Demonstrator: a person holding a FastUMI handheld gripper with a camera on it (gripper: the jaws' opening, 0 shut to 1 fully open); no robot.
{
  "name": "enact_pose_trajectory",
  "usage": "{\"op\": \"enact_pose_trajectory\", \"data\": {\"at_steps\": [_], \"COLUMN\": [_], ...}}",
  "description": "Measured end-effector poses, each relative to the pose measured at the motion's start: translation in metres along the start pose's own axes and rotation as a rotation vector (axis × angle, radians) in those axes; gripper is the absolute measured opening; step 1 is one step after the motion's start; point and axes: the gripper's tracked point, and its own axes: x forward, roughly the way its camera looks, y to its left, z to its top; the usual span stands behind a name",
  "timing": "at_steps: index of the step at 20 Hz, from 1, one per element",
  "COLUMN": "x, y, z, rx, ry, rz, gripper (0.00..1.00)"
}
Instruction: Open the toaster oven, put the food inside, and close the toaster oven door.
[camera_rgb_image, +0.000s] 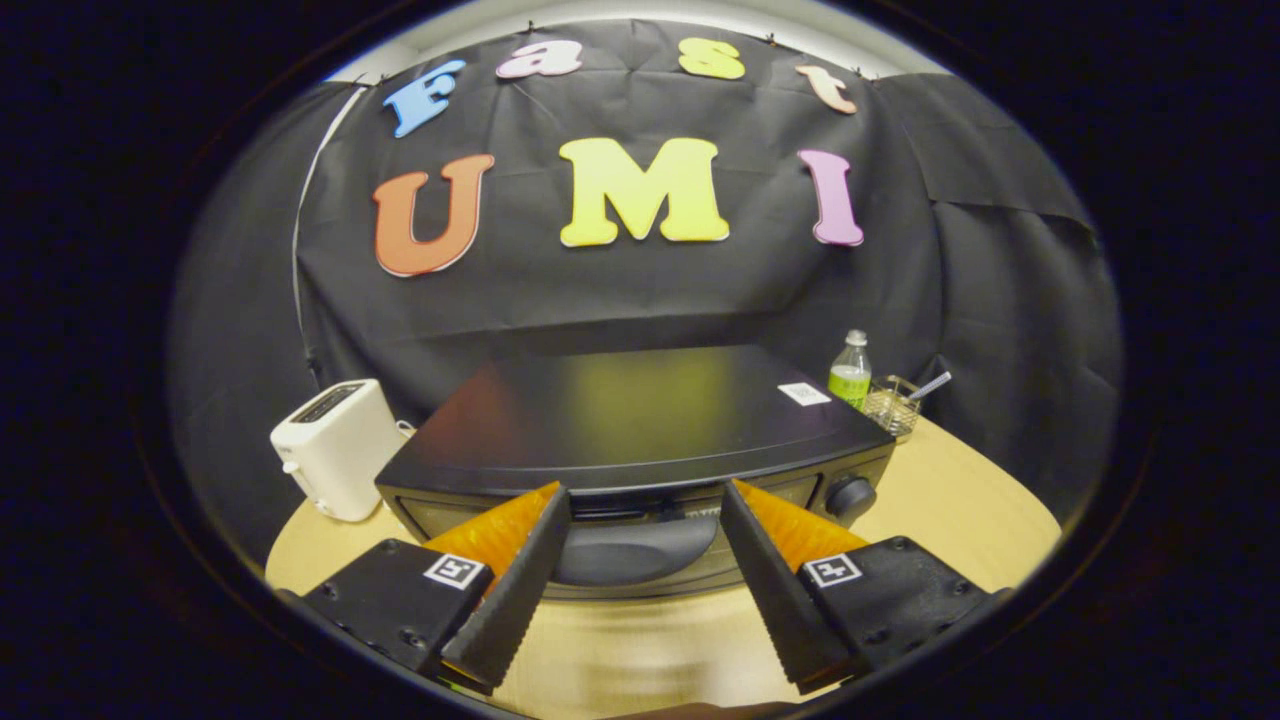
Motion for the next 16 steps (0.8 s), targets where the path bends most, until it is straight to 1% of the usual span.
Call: {"op": "enact_pose_trajectory", "data": {"at_steps": [1, 4, 8, 9, 14, 16], "x": [-0.001, -0.006, -0.025, -0.029, -0.053, -0.065], "y": [-0.001, 0.0, -0.006, -0.006, -0.012, -0.015], "z": [-0.004, -0.007, -0.026, -0.029, -0.047, -0.061], "rx": [0.0, -0.004, 0.071, 0.074, -0.025, -0.042], "ry": [0.032, 0.066, 0.175, 0.174, 0.188, 0.201], "rz": [0.006, 0.029, 0.072, 0.073, 0.035, 0.031], "gripper": [0.98, 0.99, 0.99, 0.99, 1.0, 1.0]}}
